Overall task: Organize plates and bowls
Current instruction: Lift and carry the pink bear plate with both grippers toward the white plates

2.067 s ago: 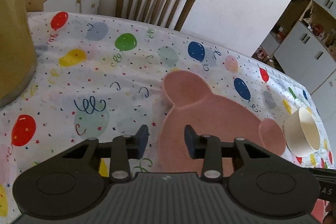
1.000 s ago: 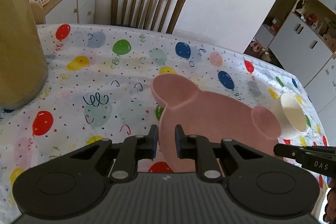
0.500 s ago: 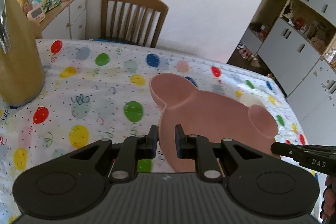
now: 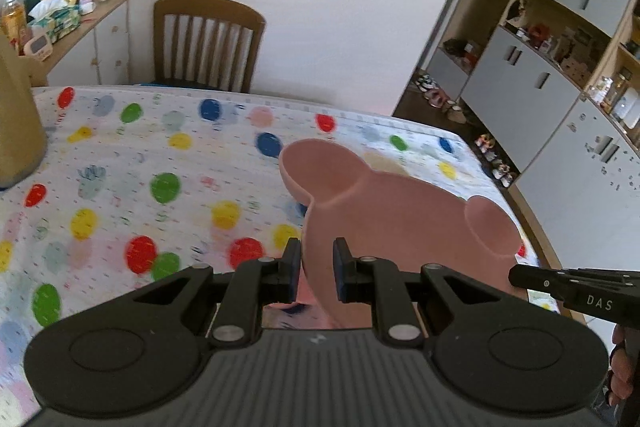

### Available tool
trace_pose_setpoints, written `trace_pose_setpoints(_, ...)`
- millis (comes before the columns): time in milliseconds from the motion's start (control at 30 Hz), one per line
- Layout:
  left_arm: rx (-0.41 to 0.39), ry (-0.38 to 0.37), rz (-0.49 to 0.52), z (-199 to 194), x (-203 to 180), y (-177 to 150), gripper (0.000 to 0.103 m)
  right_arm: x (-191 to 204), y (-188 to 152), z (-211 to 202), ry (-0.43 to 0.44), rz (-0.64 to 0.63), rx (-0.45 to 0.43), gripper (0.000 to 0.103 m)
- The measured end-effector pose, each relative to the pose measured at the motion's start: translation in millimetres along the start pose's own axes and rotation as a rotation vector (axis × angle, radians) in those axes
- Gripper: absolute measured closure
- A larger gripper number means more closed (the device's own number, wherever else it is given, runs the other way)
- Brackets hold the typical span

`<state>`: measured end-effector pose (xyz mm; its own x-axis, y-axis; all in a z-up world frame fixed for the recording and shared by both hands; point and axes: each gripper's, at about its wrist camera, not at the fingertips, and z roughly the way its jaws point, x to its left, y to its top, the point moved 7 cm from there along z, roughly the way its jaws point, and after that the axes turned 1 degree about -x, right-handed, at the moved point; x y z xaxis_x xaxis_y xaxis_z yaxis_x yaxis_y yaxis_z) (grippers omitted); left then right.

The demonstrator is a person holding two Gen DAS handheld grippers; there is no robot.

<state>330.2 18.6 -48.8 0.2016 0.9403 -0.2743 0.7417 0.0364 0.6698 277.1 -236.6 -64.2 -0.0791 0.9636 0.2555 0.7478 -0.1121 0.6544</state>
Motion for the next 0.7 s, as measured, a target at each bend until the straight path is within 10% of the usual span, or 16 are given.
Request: trace_pose_setpoints(700,0.097,-0.090,0.089,13,-163,-83,0.087,-148,-57,-92,-0.063,0.085,-0.027,0.097)
